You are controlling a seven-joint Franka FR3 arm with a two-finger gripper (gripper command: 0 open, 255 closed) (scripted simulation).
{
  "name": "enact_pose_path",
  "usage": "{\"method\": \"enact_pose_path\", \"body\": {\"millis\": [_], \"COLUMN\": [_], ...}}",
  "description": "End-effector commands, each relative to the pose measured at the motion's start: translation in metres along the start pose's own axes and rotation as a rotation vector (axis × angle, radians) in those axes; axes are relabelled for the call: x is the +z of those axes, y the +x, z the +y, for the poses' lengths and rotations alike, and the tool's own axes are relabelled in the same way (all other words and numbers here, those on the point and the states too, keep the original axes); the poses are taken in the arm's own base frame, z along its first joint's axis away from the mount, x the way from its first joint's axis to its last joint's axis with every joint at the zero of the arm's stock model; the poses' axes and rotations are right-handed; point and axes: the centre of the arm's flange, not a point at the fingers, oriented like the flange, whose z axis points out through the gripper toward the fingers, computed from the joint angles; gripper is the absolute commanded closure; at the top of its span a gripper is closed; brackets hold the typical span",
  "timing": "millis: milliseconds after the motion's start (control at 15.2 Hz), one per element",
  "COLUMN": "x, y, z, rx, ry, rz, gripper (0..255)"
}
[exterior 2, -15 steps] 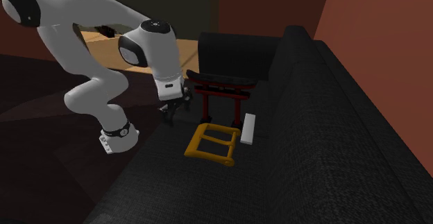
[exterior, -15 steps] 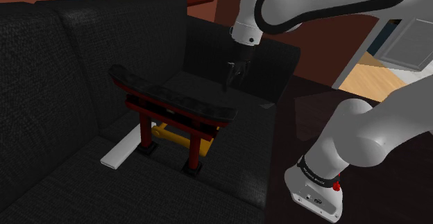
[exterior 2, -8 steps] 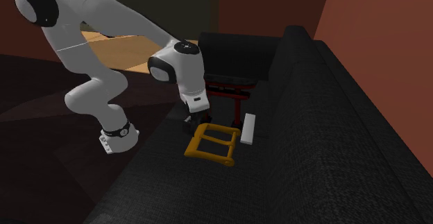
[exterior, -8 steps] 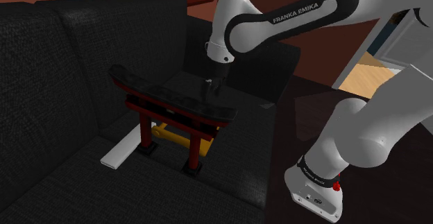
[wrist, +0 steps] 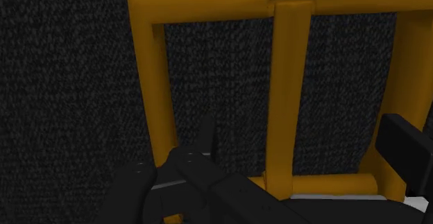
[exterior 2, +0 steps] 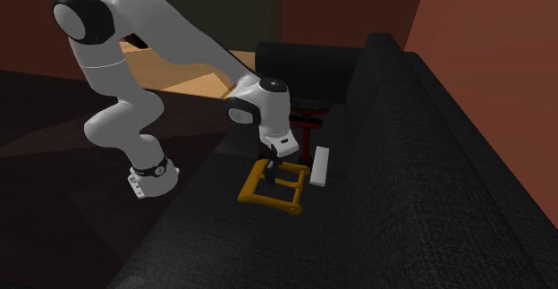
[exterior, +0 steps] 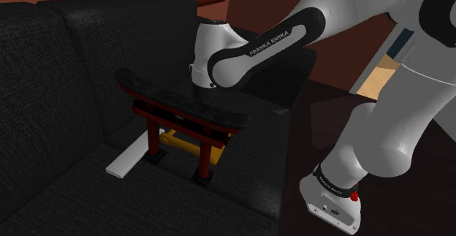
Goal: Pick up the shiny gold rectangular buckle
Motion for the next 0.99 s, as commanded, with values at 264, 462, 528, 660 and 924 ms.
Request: {"method": "enact_pose_path", "body": {"millis": [264, 462, 528, 660, 924], "x": [0.034, 0.042, 0.043, 0.043, 0.043], "y": [0.005, 0.005, 0.005, 0.005, 0.005], "z": [-0.001, 0.000, 0.000, 0.000, 0.000], "rx": [-0.009, -0.009, -0.009, -0.009, -0.009], "ry": [-0.002, -0.002, -0.002, -0.002, -0.002], "rz": [0.001, 0.001, 0.001, 0.001, 0.001], "gripper": [0, 0, 255, 255, 255]}}
